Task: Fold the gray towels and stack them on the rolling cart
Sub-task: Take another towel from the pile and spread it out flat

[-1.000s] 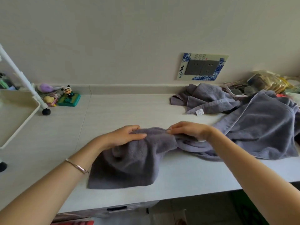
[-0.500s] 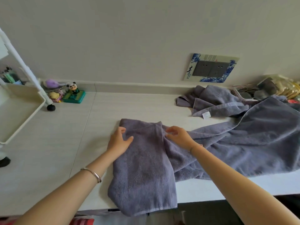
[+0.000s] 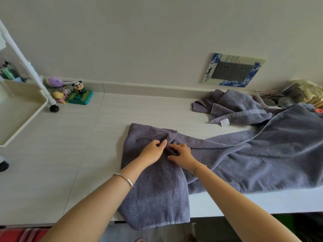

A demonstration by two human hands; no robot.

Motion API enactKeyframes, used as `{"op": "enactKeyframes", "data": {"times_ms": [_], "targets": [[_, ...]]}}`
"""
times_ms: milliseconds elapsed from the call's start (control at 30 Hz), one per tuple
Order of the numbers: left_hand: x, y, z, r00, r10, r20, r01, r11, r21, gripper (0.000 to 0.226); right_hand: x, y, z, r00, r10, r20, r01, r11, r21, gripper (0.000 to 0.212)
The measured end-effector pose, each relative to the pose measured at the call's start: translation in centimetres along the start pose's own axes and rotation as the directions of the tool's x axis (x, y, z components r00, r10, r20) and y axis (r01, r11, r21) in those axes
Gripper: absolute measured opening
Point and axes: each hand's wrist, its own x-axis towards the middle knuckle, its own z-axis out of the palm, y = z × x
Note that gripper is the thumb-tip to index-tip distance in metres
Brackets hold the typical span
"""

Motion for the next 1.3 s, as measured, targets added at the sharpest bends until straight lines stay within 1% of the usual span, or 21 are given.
{"op": "enactKeyframes", "data": {"times_ms": [33, 100, 167, 233, 300, 367, 433, 500, 533, 567, 600, 667, 767, 833, 933, 1000, 1067, 1133, 1200, 1233, 1300], "targets": [[0.2, 0.3, 0.0, 0.999, -0.031, -0.028, 0.027, 0.993, -0.116, 0.063, -0.2, -0.6, 0.2, 0.997, -0.070, 0.024, 0.068, 0.995, 0.069, 0.050], [0.5, 0.6, 0.0, 0.989, -0.093, -0.116, 0.056, 0.956, -0.288, 0.068, -1.0, -1.8, 0.7, 0.966, -0.205, 0.157, 0.139, 0.925, 0.355, 0.049], [0.5, 0.5, -0.7, 0.977, -0.093, -0.192, 0.038, 0.961, -0.274, 0.057, -1.5, -2.1, 0.5, 0.927, -0.261, 0.270, 0.060, 0.812, 0.580, 0.047], [0.7, 0.2, -2.3, 0.962, -0.061, -0.268, -0.020, 0.956, -0.292, 0.040, -1.5, -2.0, -0.8, 0.943, -0.236, 0.236, 0.030, 0.763, 0.646, 0.037], [1.2, -0.5, -5.1, 0.926, -0.028, -0.375, -0.083, 0.958, -0.276, 0.031, -1.0, -1.6, -2.5, 0.975, -0.186, 0.123, 0.059, 0.745, 0.665, 0.024], [1.4, -1.5, -8.6, 0.874, -0.006, -0.486, -0.067, 0.989, -0.133, 0.030, 0.0, -0.8, -4.1, 0.991, -0.129, -0.017, 0.113, 0.793, 0.599, 0.017], [1.6, -3.1, -12.1, 0.805, -0.027, -0.592, 0.032, 0.999, -0.002, 0.032, 1.1, 0.0, -5.2, 0.985, -0.082, -0.154, 0.148, 0.859, 0.490, 0.016], [1.7, -4.7, -14.5, 0.738, -0.130, -0.662, 0.216, 0.975, 0.050, 0.048, 2.3, 1.0, -6.0, 0.969, -0.030, -0.243, 0.127, 0.911, 0.393, 0.019], [1.8, -5.0, -14.9, 0.718, -0.159, -0.678, 0.296, 0.951, 0.091, 0.057, 2.9, 1.5, -6.3, 0.966, -0.014, -0.259, 0.107, 0.931, 0.348, 0.022], [2.0, -5.2, -14.8, 0.721, -0.133, -0.680, 0.324, 0.932, 0.161, 0.065, 3.4, 2.1, -6.6, 0.965, -0.004, -0.264, 0.085, 0.951, 0.296, 0.027], [2.3, -5.1, -14.1, 0.747, -0.064, -0.662, 0.297, 0.923, 0.245, 0.069, 3.8, 2.7, -6.8, 0.964, 0.018, -0.266, 0.053, 0.964, 0.259, 0.033], [2.9, -4.4, -11.9, 0.816, 0.119, -0.566, 0.146, 0.904, 0.401, 0.069, 4.4, 4.1, -6.9, 0.963, 0.085, -0.255, -0.024, 0.972, 0.234, 0.042], [4.0, -2.2, -7.3, 0.890, 0.334, -0.310, -0.113, 0.820, 0.562, 0.058, 5.1, 5.7, -6.7, 0.969, 0.161, -0.189, -0.129, 0.977, 0.173, 0.047], [4.8, -0.7, -4.5, 0.918, 0.376, -0.126, -0.234, 0.769, 0.594, 0.054, 5.6, 6.4, -6.6, 0.970, 0.160, -0.182, -0.150, 0.987, 0.065, 0.047], [6.9, 0.5, -1.6, 0.933, 0.361, 0.014, -0.284, 0.711, 0.643, 0.054, 6.4, 7.2, -6.9, 0.979, 0.120, -0.167, -0.120, 0.993, 0.009, 0.030], [8.5, 0.4, -1.0, 0.945, 0.324, 0.040, -0.273, 0.716, 0.642, 0.056, 6.7, 7.4, -7.7, 0.988, 0.104, -0.114, -0.099, 0.994, 0.042, 0.016], [9.5, 0.0, -1.4, 0.948, 0.314, 0.047, -0.271, 0.721, 0.638, 0.054, 6.6, 7.4, -8.4, 0.996, 0.021, -0.083, -0.019, 0.999, 0.026, 0.014], [10.0, 0.1, -2.3, 0.927, 0.368, 0.075, -0.333, 0.711, 0.619, 0.043, 6.5, 6.7, -9.6, 0.995, -0.079, -0.057, 0.078, 0.997, -0.023, 0.018], [10.1, 0.6, -3.6, 0.891, 0.443, 0.100, -0.422, 0.726, 0.543, 0.027, 6.8, 5.0, -11.4, 0.989, -0.148, -0.020, 0.148, 0.989, -0.029, 0.018], [10.1, 0.9, -4.5, 0.877, 0.477, 0.064, -0.439, 0.739, 0.511, 0.022, 7.3, 3.8, -12.4, 0.982, -0.186, -0.037, 0.185, 0.982, -0.030, 0.017], [10.4, 1.3, -6.5, 0.849, 0.516, -0.112, -0.404, 0.772, 0.490, 0.021, 9.2, 1.6, -14.2, 0.951, -0.260, -0.169, 0.249, 0.965, -0.082, 0.014]]}}
